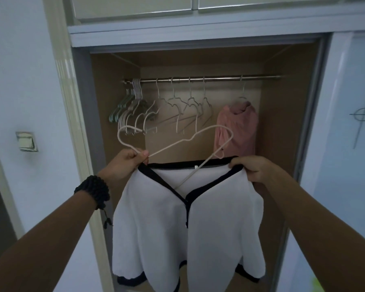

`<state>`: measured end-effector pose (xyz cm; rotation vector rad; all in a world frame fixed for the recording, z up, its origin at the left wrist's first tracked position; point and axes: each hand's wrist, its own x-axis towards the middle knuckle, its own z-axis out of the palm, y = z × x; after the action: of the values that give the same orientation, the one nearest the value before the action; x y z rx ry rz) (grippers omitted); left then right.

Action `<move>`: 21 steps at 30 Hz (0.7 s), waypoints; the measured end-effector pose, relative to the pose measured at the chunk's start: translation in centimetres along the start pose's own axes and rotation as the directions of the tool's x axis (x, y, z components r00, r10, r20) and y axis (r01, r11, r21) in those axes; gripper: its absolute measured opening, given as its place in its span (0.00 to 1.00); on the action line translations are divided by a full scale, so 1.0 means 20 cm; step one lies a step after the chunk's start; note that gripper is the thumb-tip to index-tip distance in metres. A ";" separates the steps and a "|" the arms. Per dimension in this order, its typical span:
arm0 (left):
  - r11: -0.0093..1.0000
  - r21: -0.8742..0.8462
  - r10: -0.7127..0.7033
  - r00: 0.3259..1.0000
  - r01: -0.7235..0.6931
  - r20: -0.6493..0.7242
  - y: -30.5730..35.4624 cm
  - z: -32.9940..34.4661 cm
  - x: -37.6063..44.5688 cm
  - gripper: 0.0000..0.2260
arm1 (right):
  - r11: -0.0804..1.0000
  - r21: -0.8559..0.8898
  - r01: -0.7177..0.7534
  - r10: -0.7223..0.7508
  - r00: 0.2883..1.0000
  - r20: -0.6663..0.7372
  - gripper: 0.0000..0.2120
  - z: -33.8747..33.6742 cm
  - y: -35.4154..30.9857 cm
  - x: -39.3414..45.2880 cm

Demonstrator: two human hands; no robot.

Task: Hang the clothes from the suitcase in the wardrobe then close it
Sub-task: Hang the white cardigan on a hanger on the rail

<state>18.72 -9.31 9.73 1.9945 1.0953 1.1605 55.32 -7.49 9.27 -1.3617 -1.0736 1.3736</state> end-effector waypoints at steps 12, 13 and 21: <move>0.970 0.234 -0.097 0.986 0.063 0.135 -0.03 -0.06 -0.07 0.19 | 0.990 -0.076 0.122 -0.129 0.988 -0.085 0.14 0.01 -0.03 -0.07; 0.960 0.271 -0.116 0.984 0.076 0.135 -0.03 -0.06 -0.07 0.18 | 0.985 -0.099 0.145 -0.156 0.981 -0.113 0.15 0.01 -0.04 -0.08; 0.801 0.598 -0.074 0.989 -0.017 0.127 0.03 0.06 0.04 0.24 | 0.903 -0.305 0.303 -0.356 0.924 -0.137 0.07 0.30 -0.12 -0.12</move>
<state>20.24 -8.95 10.04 2.4712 1.5474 0.6713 49.33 -9.13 12.27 -1.3981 -1.3338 0.8475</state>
